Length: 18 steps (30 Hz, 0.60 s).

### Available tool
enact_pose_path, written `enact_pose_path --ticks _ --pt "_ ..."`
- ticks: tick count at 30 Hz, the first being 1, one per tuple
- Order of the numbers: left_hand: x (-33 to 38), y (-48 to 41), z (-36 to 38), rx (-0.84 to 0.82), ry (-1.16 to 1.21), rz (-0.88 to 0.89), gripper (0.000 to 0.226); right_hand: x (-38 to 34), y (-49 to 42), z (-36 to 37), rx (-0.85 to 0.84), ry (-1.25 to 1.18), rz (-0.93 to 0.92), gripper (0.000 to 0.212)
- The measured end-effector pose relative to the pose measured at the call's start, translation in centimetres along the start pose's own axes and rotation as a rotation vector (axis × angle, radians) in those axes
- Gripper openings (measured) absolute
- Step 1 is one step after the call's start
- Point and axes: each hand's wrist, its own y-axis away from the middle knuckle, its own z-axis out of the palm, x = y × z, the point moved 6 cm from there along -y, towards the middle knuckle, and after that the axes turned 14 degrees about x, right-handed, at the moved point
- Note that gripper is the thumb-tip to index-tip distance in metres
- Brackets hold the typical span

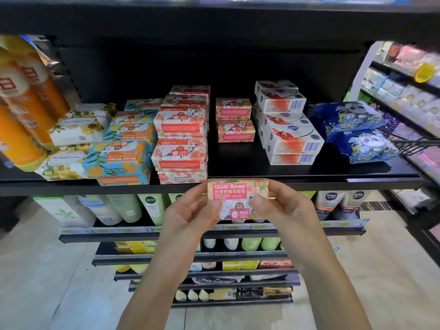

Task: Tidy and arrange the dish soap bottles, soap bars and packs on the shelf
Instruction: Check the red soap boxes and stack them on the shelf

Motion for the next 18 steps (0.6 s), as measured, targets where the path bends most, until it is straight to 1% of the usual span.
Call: enact_pose_path --ticks 5,8,9,14,18 --pt "0.02 -0.08 -0.32 -0.03 -0.018 -0.062 0.051 -0.36 0.11 0.18 0.031 -0.062 -0.078 0.041" --pt "-0.18 -0.08 -0.32 -0.045 0.023 -0.121 0.072 -0.31 0.02 -0.12 0.016 -0.079 -0.143 0.045" --pt "-0.13 -0.07 -0.36 -0.038 0.039 -0.128 0.075 -0.25 0.0 -0.25 0.015 -0.084 -0.15 0.046" --pt "0.31 0.25 -0.1 -0.037 0.059 -0.15 0.059 0.06 0.35 -0.35 -0.004 -0.098 -0.191 0.047" --pt "0.35 0.14 -0.51 0.026 0.11 -0.176 0.054 -0.04 0.87 0.02 -0.03 -0.073 -0.21 0.048"
